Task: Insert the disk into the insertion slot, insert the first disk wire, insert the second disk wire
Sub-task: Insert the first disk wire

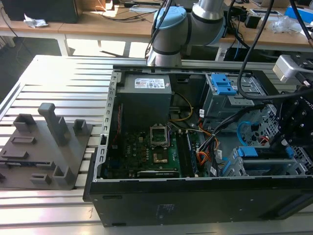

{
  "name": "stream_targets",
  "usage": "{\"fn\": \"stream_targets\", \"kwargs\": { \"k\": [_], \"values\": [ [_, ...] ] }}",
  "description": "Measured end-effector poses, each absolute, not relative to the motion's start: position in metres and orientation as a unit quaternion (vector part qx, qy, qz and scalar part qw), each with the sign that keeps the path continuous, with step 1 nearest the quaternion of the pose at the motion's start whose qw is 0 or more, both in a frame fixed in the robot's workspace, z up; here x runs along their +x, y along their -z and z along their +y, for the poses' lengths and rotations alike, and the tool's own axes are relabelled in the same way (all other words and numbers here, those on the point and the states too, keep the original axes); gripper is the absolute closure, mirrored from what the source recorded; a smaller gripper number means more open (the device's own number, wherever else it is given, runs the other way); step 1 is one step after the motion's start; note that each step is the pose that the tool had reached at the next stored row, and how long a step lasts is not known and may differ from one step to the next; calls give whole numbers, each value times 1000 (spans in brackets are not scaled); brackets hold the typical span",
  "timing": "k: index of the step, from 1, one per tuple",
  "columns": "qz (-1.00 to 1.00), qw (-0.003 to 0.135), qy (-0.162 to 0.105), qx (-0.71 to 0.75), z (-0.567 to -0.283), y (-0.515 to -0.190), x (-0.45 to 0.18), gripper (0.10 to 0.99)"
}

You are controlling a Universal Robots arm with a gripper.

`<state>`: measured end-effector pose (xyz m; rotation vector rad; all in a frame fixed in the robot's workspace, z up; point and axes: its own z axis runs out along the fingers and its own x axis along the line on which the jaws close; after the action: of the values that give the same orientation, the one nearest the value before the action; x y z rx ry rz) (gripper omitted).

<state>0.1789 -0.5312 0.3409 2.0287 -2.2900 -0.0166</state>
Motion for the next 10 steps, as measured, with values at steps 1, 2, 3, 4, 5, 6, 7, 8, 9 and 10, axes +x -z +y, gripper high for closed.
{"fn": "stream_targets", "kwargs": {
  "k": [1,2,3,4,5,6,7,8,9,10],
  "values": [
    [-747,41,5,664,-532,-341,179,918],
    [-745,41,5,666,-532,-341,179,918],
    [-742,41,5,670,-532,-341,179,918],
    [-738,41,5,673,-532,-341,179,918],
    [-732,41,5,680,-532,-341,179,918],
    [-730,41,4,683,-532,-341,179,918],
    [-729,41,4,684,-532,-342,179,918],
    [-728,41,5,684,-532,-342,179,918],
    [-728,41,5,684,-532,-342,179,918],
    [-728,41,5,684,-532,-342,179,918]
  ]
}}
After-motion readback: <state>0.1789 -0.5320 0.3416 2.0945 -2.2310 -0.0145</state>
